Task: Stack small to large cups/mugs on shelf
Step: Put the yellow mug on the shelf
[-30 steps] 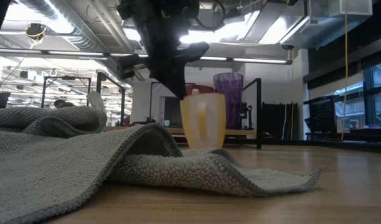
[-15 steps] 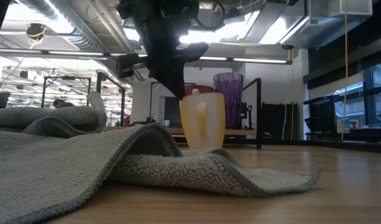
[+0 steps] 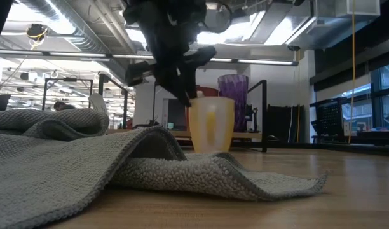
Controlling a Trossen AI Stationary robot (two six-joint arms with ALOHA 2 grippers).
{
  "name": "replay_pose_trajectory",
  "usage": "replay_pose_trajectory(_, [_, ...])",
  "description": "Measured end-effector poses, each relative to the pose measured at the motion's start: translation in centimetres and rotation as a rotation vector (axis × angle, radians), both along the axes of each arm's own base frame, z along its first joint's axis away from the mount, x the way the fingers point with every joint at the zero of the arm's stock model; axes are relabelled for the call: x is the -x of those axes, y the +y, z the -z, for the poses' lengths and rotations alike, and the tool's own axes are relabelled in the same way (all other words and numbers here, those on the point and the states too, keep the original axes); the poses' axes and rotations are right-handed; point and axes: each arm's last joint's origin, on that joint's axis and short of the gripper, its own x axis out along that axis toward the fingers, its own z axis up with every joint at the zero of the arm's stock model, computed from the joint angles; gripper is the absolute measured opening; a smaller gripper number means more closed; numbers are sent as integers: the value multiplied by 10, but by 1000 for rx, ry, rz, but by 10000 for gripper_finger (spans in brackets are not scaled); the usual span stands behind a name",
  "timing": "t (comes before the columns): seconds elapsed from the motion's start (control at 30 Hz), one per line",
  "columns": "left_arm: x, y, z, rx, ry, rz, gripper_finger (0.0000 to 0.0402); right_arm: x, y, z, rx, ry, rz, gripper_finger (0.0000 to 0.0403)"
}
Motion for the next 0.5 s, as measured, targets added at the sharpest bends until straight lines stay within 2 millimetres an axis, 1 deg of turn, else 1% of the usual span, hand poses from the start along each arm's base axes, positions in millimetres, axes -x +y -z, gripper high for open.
replay_pose_trajectory(0.1, [-4,0,6,-1,2,-5,82,0,0,0,-1,0,0,127])
replay_pose_trajectory(0.17, [-3,1,11,-6,38,-10,92,0,0,0,-12,5,-2,127])
replay_pose_trajectory(0.27, [-6,1,11,-30,17,-9,100,0,0,0,-17,7,-3,127])
replay_pose_trajectory(0.4, [-6,2,10,-41,7,-3,96,0,0,0,-22,9,-4,127])
replay_pose_trajectory(0.5, [-6,0,10,-51,9,-2,79,0,0,0,-22,8,-3,127])
